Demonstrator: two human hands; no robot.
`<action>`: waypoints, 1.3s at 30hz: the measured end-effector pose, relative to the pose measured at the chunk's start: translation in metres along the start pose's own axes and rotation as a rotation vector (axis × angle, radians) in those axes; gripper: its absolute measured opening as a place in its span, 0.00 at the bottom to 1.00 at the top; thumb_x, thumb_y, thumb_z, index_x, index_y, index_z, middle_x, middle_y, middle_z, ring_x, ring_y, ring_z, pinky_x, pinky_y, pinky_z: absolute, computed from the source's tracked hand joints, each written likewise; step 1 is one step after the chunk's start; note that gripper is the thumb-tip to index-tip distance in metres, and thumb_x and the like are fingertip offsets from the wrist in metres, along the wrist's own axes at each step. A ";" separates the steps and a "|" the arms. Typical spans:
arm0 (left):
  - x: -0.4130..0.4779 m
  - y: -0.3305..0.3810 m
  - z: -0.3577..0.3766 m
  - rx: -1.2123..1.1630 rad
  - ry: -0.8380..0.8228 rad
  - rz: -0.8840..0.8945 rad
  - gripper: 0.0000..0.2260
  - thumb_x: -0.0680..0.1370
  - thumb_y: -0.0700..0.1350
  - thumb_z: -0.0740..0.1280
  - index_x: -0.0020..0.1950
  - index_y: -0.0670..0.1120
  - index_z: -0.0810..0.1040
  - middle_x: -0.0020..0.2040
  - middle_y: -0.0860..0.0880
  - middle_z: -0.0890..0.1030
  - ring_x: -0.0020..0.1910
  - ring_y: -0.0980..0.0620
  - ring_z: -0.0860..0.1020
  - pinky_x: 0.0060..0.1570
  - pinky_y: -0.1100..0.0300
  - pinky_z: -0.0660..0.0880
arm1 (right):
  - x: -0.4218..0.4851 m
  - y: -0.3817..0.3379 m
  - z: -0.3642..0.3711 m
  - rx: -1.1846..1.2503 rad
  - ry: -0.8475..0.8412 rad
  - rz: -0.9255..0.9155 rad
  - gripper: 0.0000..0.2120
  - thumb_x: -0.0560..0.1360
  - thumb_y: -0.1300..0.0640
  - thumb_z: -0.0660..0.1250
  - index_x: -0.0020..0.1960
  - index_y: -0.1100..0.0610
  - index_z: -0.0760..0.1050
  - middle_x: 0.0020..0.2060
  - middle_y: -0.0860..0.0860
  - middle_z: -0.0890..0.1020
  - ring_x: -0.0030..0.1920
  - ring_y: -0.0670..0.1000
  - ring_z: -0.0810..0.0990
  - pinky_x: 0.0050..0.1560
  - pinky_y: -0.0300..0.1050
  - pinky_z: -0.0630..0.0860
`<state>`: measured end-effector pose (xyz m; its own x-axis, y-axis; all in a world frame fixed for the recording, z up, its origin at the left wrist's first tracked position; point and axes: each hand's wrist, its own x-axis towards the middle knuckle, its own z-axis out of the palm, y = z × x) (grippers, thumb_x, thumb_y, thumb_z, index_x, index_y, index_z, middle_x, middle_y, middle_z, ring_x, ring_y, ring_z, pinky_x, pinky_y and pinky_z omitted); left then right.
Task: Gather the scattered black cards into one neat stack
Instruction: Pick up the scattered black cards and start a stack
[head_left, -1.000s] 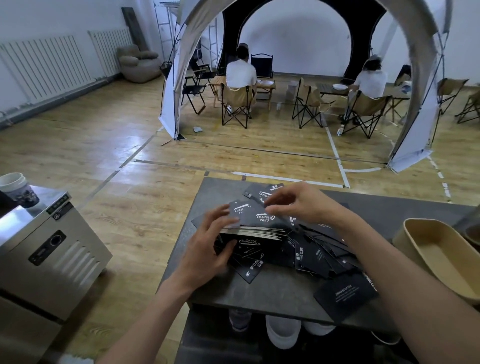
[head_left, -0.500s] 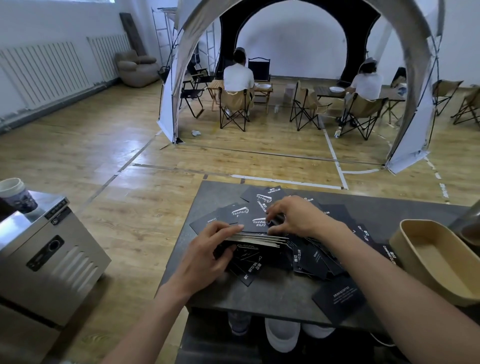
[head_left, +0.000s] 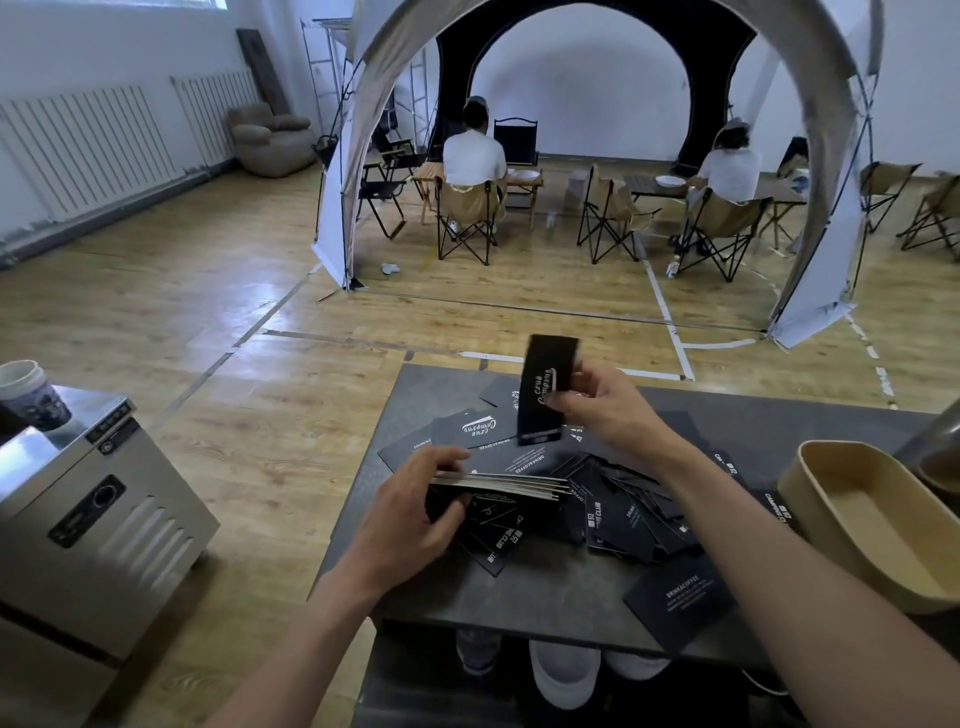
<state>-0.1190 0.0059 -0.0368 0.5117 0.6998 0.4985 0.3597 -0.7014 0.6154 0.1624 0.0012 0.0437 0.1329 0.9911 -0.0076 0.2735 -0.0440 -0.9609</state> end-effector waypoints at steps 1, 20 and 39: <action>0.000 0.000 0.000 -0.004 0.001 -0.008 0.24 0.76 0.38 0.74 0.69 0.52 0.73 0.55 0.56 0.79 0.55 0.59 0.79 0.54 0.58 0.79 | -0.004 0.000 0.003 0.125 0.027 0.014 0.12 0.75 0.68 0.72 0.58 0.63 0.78 0.51 0.58 0.86 0.54 0.56 0.85 0.57 0.50 0.82; 0.002 0.000 0.001 -0.018 -0.005 0.047 0.26 0.77 0.36 0.74 0.73 0.49 0.74 0.60 0.55 0.81 0.62 0.58 0.79 0.62 0.62 0.75 | -0.021 0.021 0.023 0.068 -0.100 0.093 0.05 0.67 0.61 0.69 0.40 0.54 0.83 0.40 0.60 0.85 0.41 0.57 0.80 0.46 0.57 0.78; 0.002 -0.001 0.000 0.010 -0.013 0.044 0.17 0.78 0.42 0.71 0.68 0.47 0.80 0.59 0.52 0.77 0.59 0.59 0.78 0.56 0.58 0.79 | 0.064 -0.011 0.064 -0.972 -0.226 -0.287 0.24 0.73 0.59 0.76 0.67 0.51 0.78 0.53 0.49 0.83 0.56 0.54 0.80 0.60 0.52 0.76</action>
<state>-0.1176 0.0080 -0.0362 0.5371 0.6663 0.5172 0.3444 -0.7330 0.5866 0.1070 0.0729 0.0365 -0.2129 0.9763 0.0384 0.9302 0.2146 -0.2978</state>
